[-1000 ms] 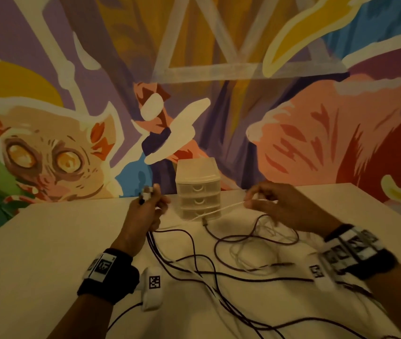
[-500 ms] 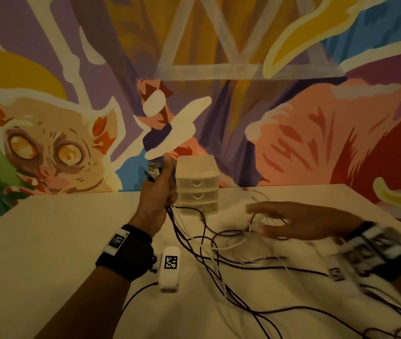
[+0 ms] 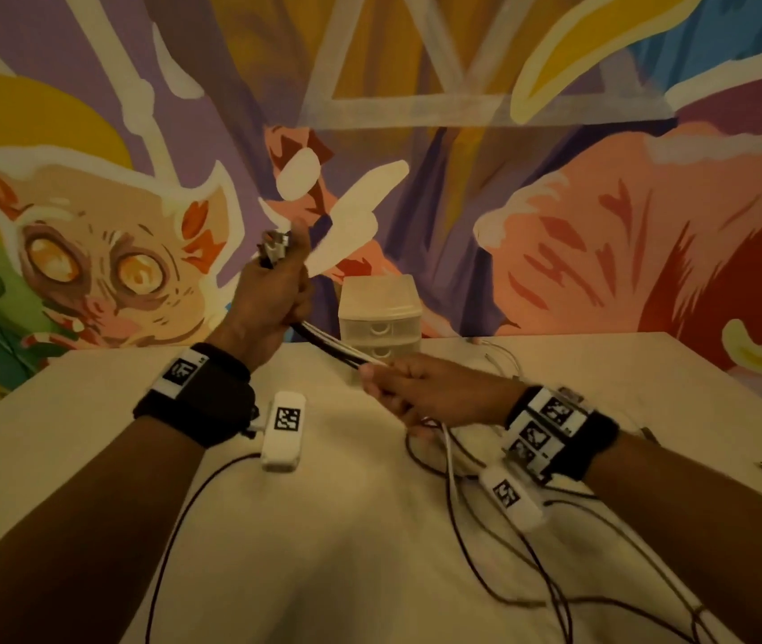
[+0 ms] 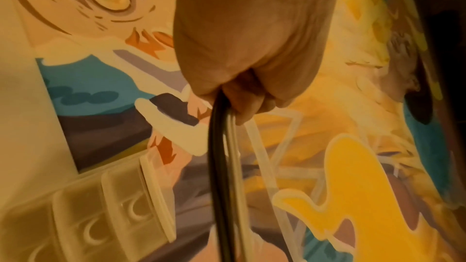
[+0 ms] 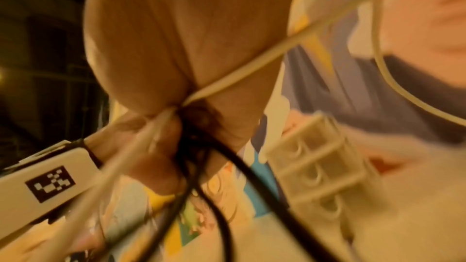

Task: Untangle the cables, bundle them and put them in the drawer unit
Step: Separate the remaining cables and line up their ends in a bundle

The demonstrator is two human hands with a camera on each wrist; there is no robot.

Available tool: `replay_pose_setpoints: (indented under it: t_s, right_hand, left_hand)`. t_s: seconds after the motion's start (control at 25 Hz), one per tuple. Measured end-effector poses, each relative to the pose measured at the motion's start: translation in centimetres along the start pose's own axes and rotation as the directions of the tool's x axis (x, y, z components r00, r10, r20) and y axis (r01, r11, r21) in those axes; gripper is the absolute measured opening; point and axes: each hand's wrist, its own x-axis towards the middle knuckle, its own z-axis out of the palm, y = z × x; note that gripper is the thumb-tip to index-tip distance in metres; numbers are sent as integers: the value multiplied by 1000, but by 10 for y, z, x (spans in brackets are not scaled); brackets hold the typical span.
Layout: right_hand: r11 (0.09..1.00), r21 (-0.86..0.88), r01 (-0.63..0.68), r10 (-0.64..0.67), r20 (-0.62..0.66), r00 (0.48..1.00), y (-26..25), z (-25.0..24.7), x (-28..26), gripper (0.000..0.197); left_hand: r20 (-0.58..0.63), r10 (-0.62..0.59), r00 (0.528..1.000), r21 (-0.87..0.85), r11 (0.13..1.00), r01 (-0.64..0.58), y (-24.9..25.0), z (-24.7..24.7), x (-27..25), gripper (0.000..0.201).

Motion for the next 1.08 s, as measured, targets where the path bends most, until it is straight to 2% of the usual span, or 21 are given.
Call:
replay_pose_setpoints:
  t_s: [0.08, 0.16, 0.36, 0.48, 0.6, 0.68, 0.8, 0.92, 1.0, 1.04, 1.08]
  right_hand:
    - [991, -126, -43, 38, -42, 998, -13, -21, -20, 40]
    - [972, -228, -60, 54, -31, 998, -26, -43, -39, 39]
    - [952, -300, -56, 52, -22, 998, -23, -99, -95, 31]
    - [932, -339, -129, 127, -29, 992, -4, -119, -123, 31]
    - [944, -267, -193, 187, -47, 981, 7, -137, -147, 30]
    - [920, -292, -261, 248, -81, 965, 3, -157, -158, 35]
    - [835, -391, -386, 343, -177, 922, -11, -188, -178, 42]
    - [657, -524, -542, 408, -358, 840, -9, -217, -208, 61]
    - [588, -511, -627, 413, -477, 776, -1, -237, -223, 90]
    - [549, -530, -646, 403, -510, 760, -1, -249, -225, 98]
    - [482, -563, -671, 376, -559, 739, -3, -256, -228, 93]
  left_hand:
    - [-22, 4, 1000, -21, 1000, -5, -4, 4, 5, 54]
    - [-38, 25, 999, -60, 998, -27, -1, 10, 14, 52]
    - [-146, 80, 986, -133, 986, -100, 13, -1, 43, 48]
    - [-234, 80, 969, -132, 985, -113, 18, -17, 49, 47]
    - [-229, 73, 971, -148, 983, -109, 19, -26, 47, 50]
    - [-237, 87, 968, -123, 985, -119, 16, -18, 46, 49]
    - [-269, 107, 957, -110, 984, -141, 20, -13, 51, 48]
    - [-321, 62, 945, -156, 981, -118, 26, -46, 63, 51]
    - [-286, 22, 958, -179, 981, -76, 21, -51, 58, 52]
    - [-278, 29, 960, -161, 984, -77, 16, -42, 52, 51]
    - [-252, 39, 967, -141, 987, -77, 10, -27, 42, 49]
